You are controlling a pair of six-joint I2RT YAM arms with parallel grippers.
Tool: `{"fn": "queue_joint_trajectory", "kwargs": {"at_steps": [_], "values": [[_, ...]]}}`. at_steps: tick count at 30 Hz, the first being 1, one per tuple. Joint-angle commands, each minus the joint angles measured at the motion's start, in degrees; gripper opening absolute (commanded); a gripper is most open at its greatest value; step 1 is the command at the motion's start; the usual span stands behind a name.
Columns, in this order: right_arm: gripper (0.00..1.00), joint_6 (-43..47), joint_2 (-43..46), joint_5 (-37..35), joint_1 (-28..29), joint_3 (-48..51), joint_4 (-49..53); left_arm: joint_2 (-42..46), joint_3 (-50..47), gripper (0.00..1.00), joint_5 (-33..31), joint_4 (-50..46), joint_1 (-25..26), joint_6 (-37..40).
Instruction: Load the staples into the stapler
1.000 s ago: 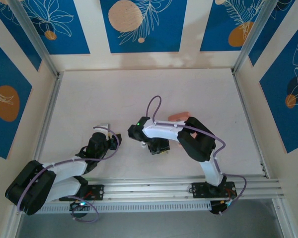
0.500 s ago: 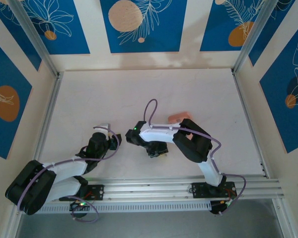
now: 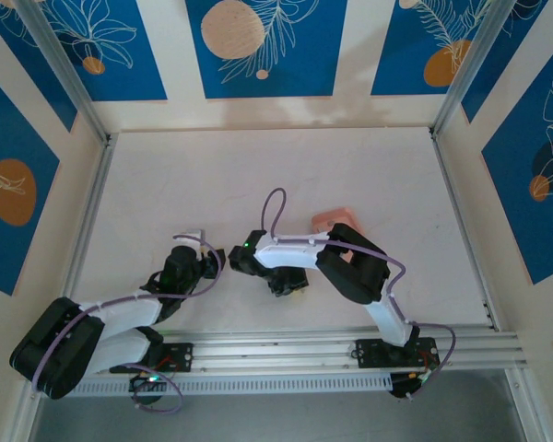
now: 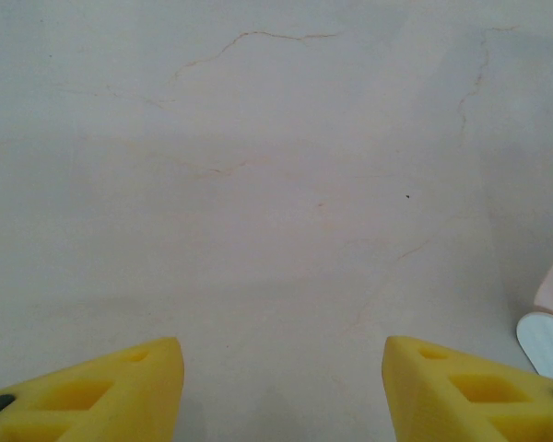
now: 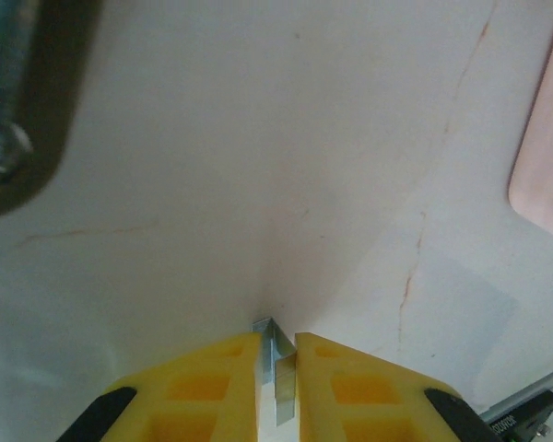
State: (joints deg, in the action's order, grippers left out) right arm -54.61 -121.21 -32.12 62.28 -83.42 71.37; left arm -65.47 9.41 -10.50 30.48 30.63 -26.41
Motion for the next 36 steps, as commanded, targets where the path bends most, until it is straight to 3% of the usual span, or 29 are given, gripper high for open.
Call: {"fn": "queue_joint_trajectory", "kwargs": {"at_steps": [1,36], "values": [[0.17,-1.8,-0.7,0.1,0.7,-1.7,0.8,-0.3,0.5,0.6,1.2,0.2,-0.6,0.8],[0.15,-0.7,0.8,2.8,2.8,-2.4,-3.9,0.1,0.2,0.6,1.0,0.4,-0.6,1.2]]}}
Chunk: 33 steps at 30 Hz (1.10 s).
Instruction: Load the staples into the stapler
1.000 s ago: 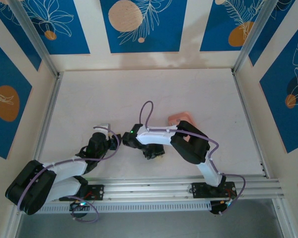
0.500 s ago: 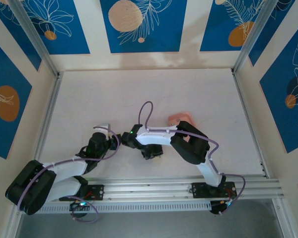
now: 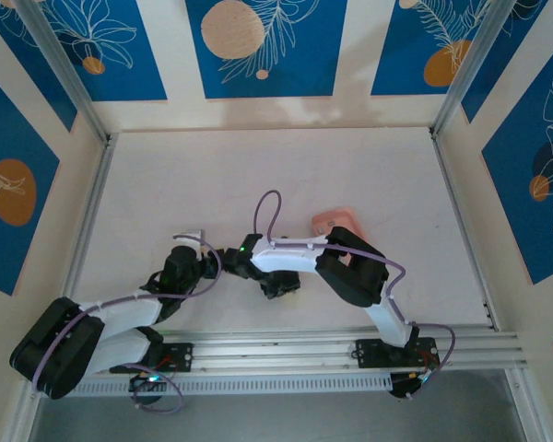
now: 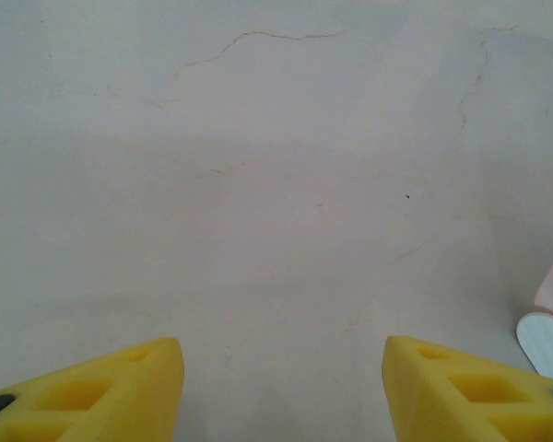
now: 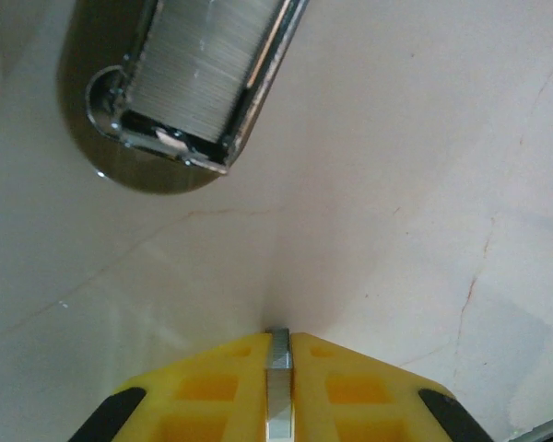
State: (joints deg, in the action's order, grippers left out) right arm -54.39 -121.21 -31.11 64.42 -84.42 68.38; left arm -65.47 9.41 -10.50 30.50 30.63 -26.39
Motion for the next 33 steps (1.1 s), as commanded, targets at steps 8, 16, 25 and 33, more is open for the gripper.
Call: {"fn": "queue_joint_trajectory", "kwargs": {"at_steps": [8,16,25,33], "values": [[0.12,-2.0,0.6,-0.5,1.1,-2.8,2.0,0.3,0.2,0.6,1.0,0.3,-0.6,1.3],[0.12,-3.6,2.5,-4.3,-0.8,0.7,8.1,0.4,0.2,0.6,1.1,0.3,-0.6,1.3],[0.12,-4.3,1.9,-5.7,-2.5,5.3,8.5,0.7,0.3,0.6,1.1,0.1,-0.6,1.6],[0.12,-4.6,-0.3,-5.6,-1.8,5.3,8.2,0.9,0.3,0.6,1.0,-0.1,-0.6,1.7]]}}
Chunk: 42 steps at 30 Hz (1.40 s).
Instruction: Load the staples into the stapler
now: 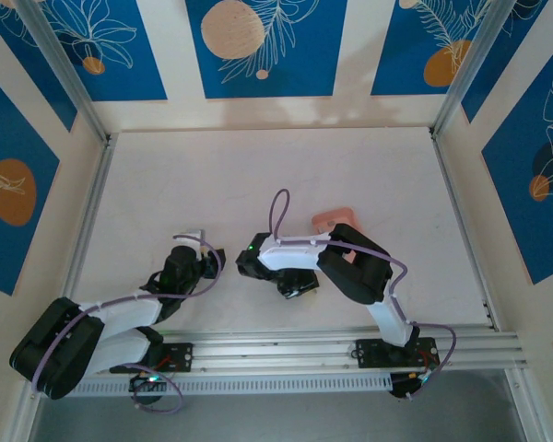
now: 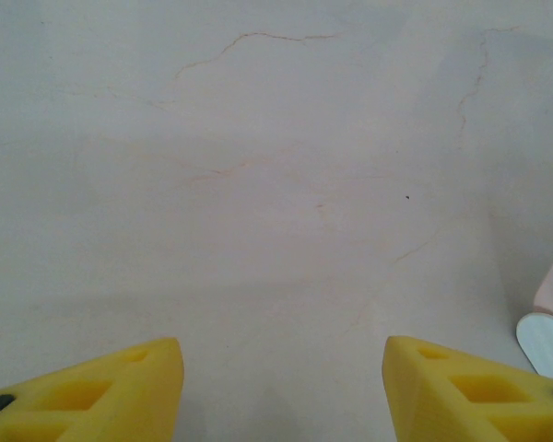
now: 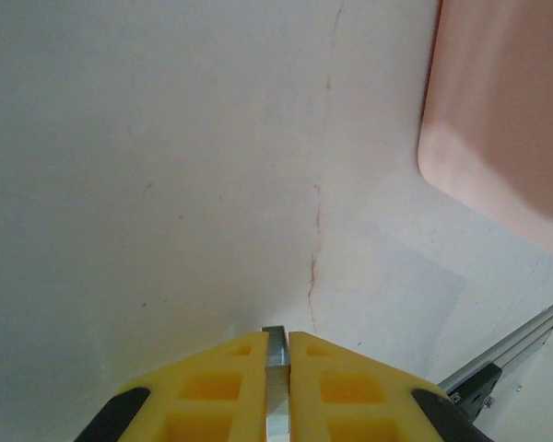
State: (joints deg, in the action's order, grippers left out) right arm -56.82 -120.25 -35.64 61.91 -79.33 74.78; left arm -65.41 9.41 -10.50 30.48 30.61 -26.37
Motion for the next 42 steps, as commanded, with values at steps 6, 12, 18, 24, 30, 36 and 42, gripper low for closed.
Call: {"fn": "queue_joint_trajectory", "kwargs": {"at_steps": [6,12,18,24,30,36,42], "values": [[0.12,-2.3,-3.1,-0.4,1.9,-0.4,1.5,0.8,0.2,0.6,1.0,-0.2,-0.6,1.7],[0.13,-2.2,-3.7,0.8,2.8,-0.6,0.0,0.8,0.2,0.6,1.2,-0.5,-0.6,1.6],[0.15,-1.9,-3.7,1.6,4.0,-1.3,-1.3,0.6,0.3,0.6,1.3,-0.3,-0.6,1.6],[0.15,-1.8,-4.1,2.1,4.9,-2.3,-2.3,0.6,0.2,0.6,1.3,-0.4,-0.6,1.6],[0.17,-2.2,-4.1,2.4,5.8,-3.1,-2.6,0.8,0.1,0.6,1.2,-0.5,-0.6,1.7],[0.19,-1.9,-3.9,2.1,6.8,-4.8,-2.8,0.9,0.1,0.6,1.2,-0.5,-0.6,1.7],[0.2,-1.3,-3.4,1.8,7.4,-5.4,-2.6,0.9,0.1,0.6,1.4,-0.5,-0.5,1.6]]}}
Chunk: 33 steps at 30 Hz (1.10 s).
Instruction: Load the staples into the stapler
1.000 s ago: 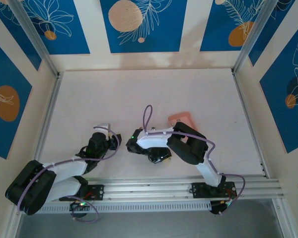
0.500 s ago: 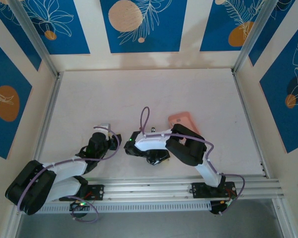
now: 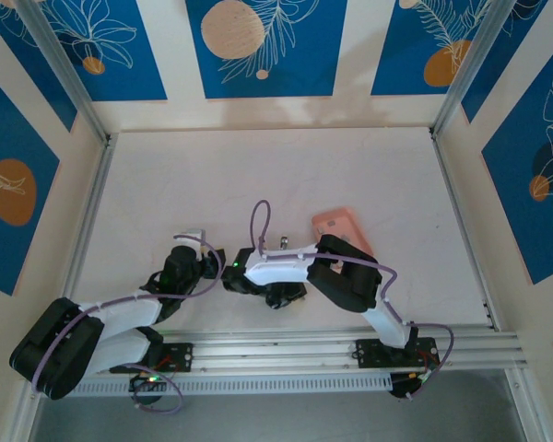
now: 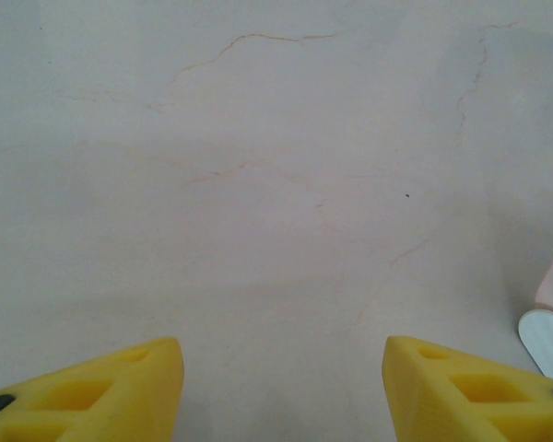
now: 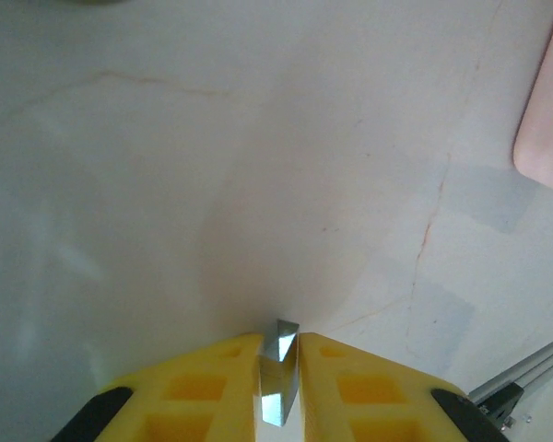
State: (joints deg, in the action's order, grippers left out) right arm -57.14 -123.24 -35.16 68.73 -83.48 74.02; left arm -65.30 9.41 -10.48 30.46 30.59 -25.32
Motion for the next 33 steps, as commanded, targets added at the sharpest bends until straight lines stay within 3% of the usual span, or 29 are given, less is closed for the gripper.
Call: {"fn": "queue_joint_trajectory", "kwargs": {"at_steps": [1,14,26,33], "values": [[0.21,-0.7,-0.1,1.2,0.8,-1.3,-2.2,0.9,0.1,0.6,1.5,-0.5,-0.5,0.5],[0.29,5.9,8.5,3.5,0.1,1.9,-10.1,0.7,0.1,0.6,1.8,-0.2,-0.5,0.5],[0.33,11.4,20.7,15.2,-7.6,14.4,-20.8,0.6,-0.1,0.6,3.1,0.6,-0.5,1.1],[0.37,12.4,22.4,20.4,-11.5,17.9,-22.4,0.7,-0.1,0.61,3.3,0.6,-0.6,1.4]]}}
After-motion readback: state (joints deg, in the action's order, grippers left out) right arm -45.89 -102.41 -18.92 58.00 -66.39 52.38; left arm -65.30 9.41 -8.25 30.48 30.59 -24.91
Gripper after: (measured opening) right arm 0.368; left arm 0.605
